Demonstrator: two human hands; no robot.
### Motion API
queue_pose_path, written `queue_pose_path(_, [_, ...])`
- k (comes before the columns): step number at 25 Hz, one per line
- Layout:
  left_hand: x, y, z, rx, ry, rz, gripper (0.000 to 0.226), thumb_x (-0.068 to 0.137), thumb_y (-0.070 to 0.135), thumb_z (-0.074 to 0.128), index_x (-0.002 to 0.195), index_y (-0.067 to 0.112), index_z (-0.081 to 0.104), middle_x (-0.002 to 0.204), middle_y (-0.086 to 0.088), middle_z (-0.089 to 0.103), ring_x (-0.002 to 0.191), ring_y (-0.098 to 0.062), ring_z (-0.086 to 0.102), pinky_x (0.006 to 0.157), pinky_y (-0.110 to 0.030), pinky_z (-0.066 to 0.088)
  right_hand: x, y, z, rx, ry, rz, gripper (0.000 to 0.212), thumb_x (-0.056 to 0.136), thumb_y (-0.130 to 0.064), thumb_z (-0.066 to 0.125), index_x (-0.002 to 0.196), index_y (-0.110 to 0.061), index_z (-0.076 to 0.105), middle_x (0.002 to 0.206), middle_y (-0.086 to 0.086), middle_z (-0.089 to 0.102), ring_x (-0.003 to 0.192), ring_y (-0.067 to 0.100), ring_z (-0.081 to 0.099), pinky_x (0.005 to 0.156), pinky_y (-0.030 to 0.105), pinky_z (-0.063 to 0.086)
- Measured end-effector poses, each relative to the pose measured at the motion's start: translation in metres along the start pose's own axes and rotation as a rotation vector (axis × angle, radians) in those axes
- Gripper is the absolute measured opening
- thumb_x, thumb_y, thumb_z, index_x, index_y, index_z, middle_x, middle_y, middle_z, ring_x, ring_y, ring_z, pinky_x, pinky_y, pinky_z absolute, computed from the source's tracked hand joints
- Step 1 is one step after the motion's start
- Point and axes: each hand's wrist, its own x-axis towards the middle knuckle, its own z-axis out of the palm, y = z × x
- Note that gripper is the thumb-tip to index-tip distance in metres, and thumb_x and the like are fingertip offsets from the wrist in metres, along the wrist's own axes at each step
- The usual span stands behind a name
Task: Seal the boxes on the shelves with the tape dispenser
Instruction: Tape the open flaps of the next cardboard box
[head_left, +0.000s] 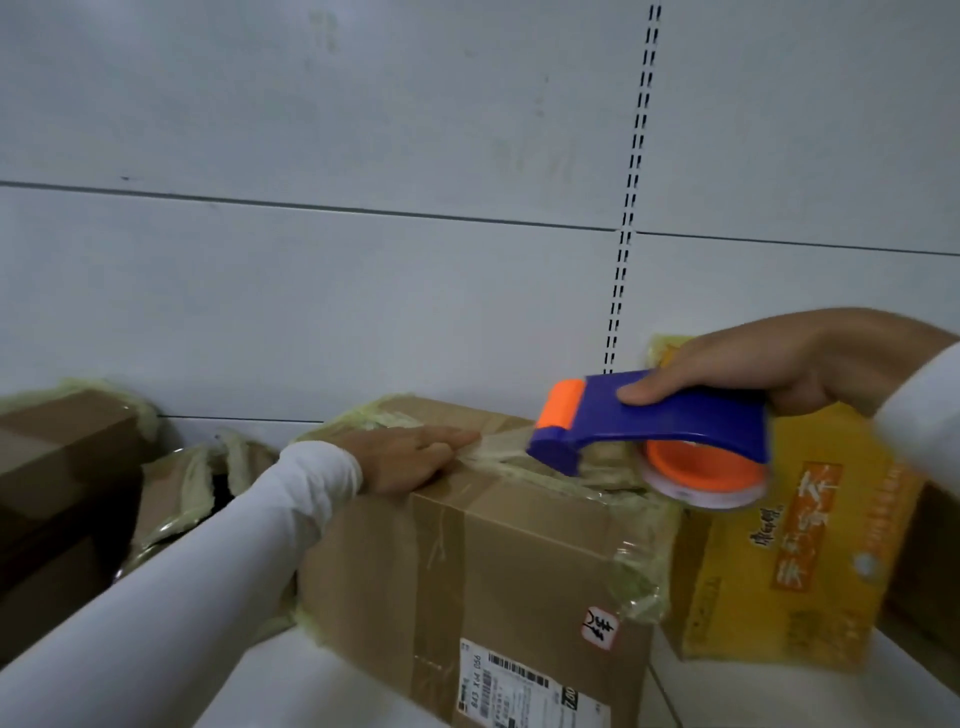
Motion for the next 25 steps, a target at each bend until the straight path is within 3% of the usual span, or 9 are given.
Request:
queue_pose_path(2, [0.002, -0.003, 0.001, -0.019, 0.009, 0.031, 0.044, 0.103, 0.031, 0.022, 0.145, 0.042, 0.024, 0.155, 0.020, 0.017, 0.142, -0.005, 0.018, 0.112, -0.022, 0.006, -0.023, 0.022, -0.004, 0.026, -0.033, 0.015, 0.055, 0.090, -0.048, 0.059, 0.086, 0.006, 0.070, 0.084, 0.024, 0.070, 0.065, 0.031, 0.065, 0.058, 0.030, 0.049])
queue_pose_path(6, [0.009, -0.008, 0.000, -0.015, -0.002, 0.031, 0.044, 0.099, 0.048, 0.030, 0.143, 0.044, 0.029, 0.154, 0.020, 0.020, 0.142, -0.006, 0.020, 0.117, -0.027, 0.006, -0.033, 0.084, 0.022, 0.269, 0.166, 0.021, 0.050, 0.066, -0.055, 0.084, 0.081, -0.008, 0.080, 0.084, 0.018, 0.075, 0.063, 0.024, 0.071, 0.050, 0.027, 0.054])
queue_pose_path(9, [0.009, -0.012, 0.001, 0.028, 0.074, 0.058, 0.057, 0.089, 0.068, 0.033, 0.142, 0.046, 0.032, 0.153, 0.021, 0.025, 0.141, -0.007, 0.024, 0.118, -0.034, 0.012, -0.020, 0.106, 0.046, 0.363, 0.205, -0.025, 0.059, 0.064, -0.059, 0.082, 0.092, -0.007, 0.078, 0.093, 0.018, 0.075, 0.071, 0.026, 0.072, 0.056, 0.029, 0.056])
queue_pose_path(13, [-0.007, 0.002, 0.002, 0.021, 0.185, 0.199, 0.084, 0.070, 0.089, 0.032, 0.140, 0.042, 0.037, 0.145, 0.021, 0.039, 0.131, -0.003, 0.039, 0.108, -0.024, 0.027, -0.006, 0.102, 0.053, 0.386, 0.229, -0.043, 0.059, 0.066, -0.050, 0.071, 0.107, -0.009, 0.070, 0.099, 0.013, 0.076, 0.080, 0.025, 0.074, 0.063, 0.030, 0.058])
queue_pose_path(16, [-0.012, 0.022, 0.005, 0.070, 0.196, 0.256, 0.094, 0.066, 0.090, 0.029, 0.144, 0.036, 0.032, 0.147, 0.015, 0.039, 0.132, -0.006, 0.038, 0.104, -0.022, 0.028, 0.003, 0.091, 0.062, 0.395, 0.183, -0.092, 0.060, 0.065, -0.052, 0.070, 0.108, -0.010, 0.069, 0.099, 0.011, 0.076, 0.079, 0.023, 0.074, 0.060, 0.028, 0.057])
queue_pose_path(19, [-0.015, 0.024, 0.005, 0.082, 0.160, 0.180, 0.094, 0.071, 0.086, 0.030, 0.147, 0.031, 0.027, 0.151, 0.011, 0.034, 0.135, -0.010, 0.035, 0.110, -0.027, 0.027, 0.017, 0.082, 0.074, 0.417, 0.150, -0.149, 0.057, 0.067, -0.053, 0.071, 0.106, -0.011, 0.070, 0.100, 0.012, 0.076, 0.081, 0.023, 0.073, 0.063, 0.027, 0.057])
queue_pose_path(25, [-0.026, 0.004, 0.004, 0.076, 0.033, 0.080, 0.073, 0.077, 0.080, 0.029, 0.142, 0.048, 0.027, 0.153, 0.025, 0.021, 0.140, -0.002, 0.022, 0.116, -0.027, 0.011, 0.013, 0.083, 0.070, 0.413, 0.081, -0.230, 0.053, 0.072, -0.051, 0.067, 0.104, -0.010, 0.071, 0.091, 0.009, 0.076, 0.071, 0.017, 0.072, 0.056, 0.024, 0.054])
